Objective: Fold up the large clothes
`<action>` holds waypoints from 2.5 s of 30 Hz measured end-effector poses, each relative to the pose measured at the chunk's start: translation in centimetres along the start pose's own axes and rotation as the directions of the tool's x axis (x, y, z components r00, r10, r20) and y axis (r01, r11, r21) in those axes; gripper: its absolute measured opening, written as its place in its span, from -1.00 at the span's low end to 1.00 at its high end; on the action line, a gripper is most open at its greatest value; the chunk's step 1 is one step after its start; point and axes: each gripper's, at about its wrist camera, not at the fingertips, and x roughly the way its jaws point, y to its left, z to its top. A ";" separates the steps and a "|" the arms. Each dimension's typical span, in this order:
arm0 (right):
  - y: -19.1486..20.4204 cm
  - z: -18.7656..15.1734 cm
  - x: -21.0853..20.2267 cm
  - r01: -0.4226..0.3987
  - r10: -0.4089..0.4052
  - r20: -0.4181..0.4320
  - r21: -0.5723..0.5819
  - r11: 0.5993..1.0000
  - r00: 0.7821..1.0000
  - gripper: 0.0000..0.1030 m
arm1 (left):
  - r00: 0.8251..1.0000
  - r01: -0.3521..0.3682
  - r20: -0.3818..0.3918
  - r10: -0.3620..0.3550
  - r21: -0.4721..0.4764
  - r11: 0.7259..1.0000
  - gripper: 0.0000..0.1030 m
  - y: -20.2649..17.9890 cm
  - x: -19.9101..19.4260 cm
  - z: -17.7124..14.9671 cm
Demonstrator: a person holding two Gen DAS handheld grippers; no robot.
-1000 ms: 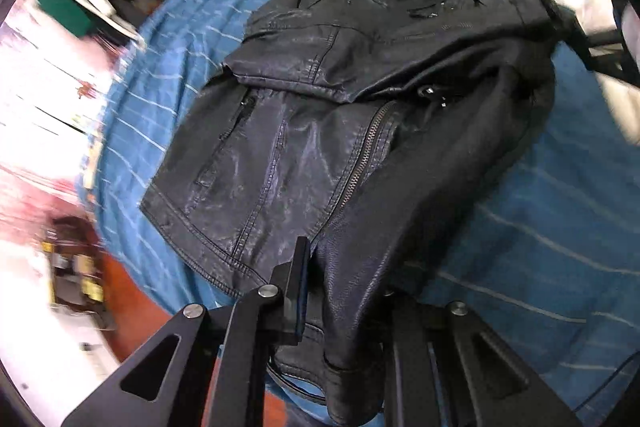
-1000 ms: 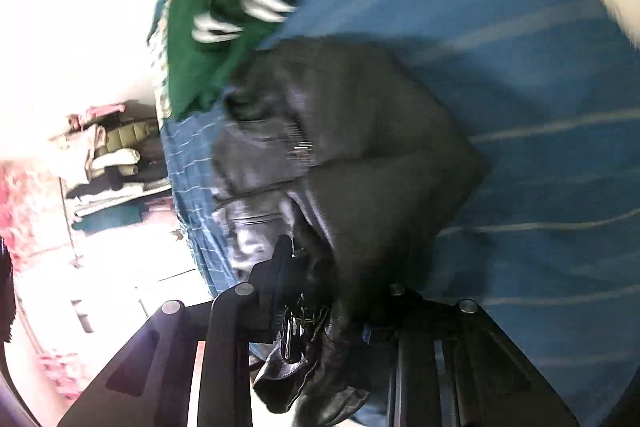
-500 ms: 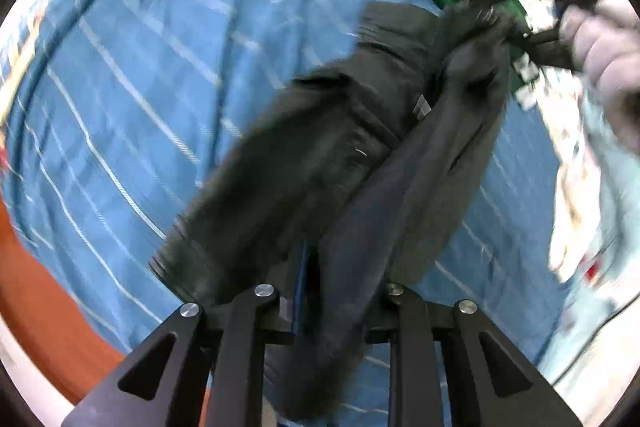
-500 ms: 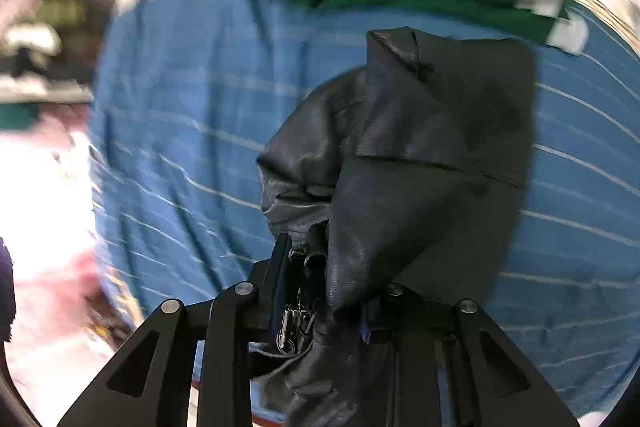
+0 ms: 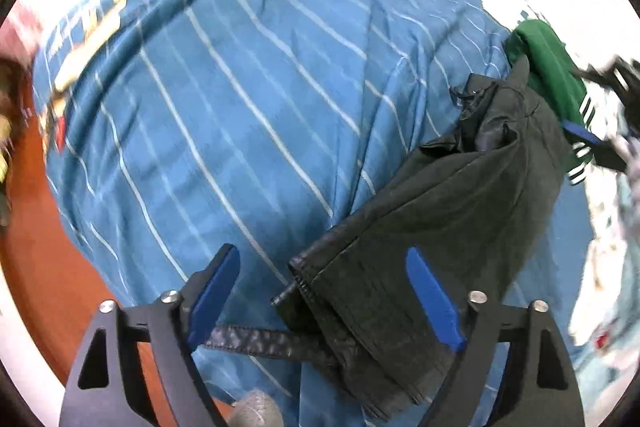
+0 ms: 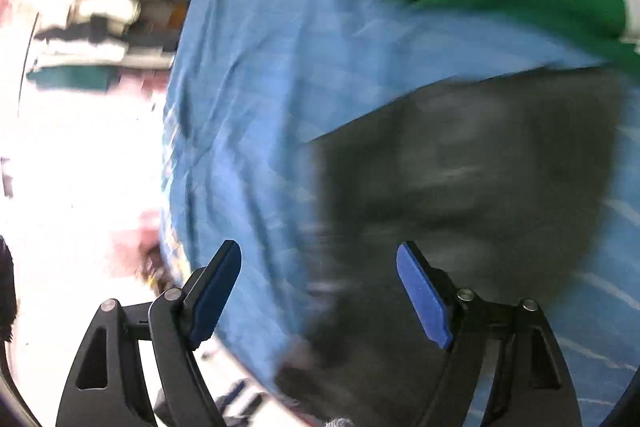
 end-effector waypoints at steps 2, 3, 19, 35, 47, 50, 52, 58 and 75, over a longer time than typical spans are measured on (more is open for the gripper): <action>-4.3 -0.3 -3.5 0.100 -0.102 0.073 0.038 0.994 0.992 0.59 | 0.999 -0.039 -0.024 0.040 0.011 0.999 0.66 -0.6 2.2 -0.1; -7.2 -0.6 -4.7 0.138 -0.144 0.089 0.074 0.988 0.986 0.59 | 0.998 -0.054 -0.039 0.054 0.010 0.998 0.66 -0.8 3.4 -0.3; -16.5 2.5 3.1 -0.203 0.183 0.198 0.089 0.975 0.963 -0.58 | 0.978 -0.161 -0.124 0.170 0.085 0.983 0.90 -1.0 11.0 0.5; -32.6 -29.0 -11.0 -0.101 -0.137 0.238 0.770 0.629 0.962 -0.21 | 0.954 -0.294 0.007 0.298 0.192 0.936 0.90 -2.2 5.5 2.6; -19.7 -26.2 -12.7 0.201 -0.305 0.210 0.403 0.893 0.929 0.05 | 0.844 -0.535 0.018 0.537 0.111 0.838 0.90 4.1 10.9 2.2; -14.6 -22.0 -6.8 0.152 -0.184 0.135 0.217 0.964 0.974 -0.50 | 0.855 -0.517 0.044 0.516 0.145 0.844 1.00 4.2 12.0 2.1; -12.3 -19.0 -3.0 0.168 -0.187 0.109 0.159 0.973 0.976 -0.62 | 0.880 -0.475 0.061 0.471 0.128 0.871 1.00 4.4 11.8 1.7; -13.9 -15.7 3.1 0.322 -0.345 0.053 0.247 0.914 0.937 -0.63 | 0.915 -0.401 0.103 0.390 0.138 0.905 1.00 5.5 11.5 1.3; -21.5 -22.4 -9.5 0.154 -0.206 0.087 0.408 0.900 0.975 -0.56 | 0.998 0.056 -0.015 -0.054 0.126 0.991 0.77 -7.6 7.0 4.7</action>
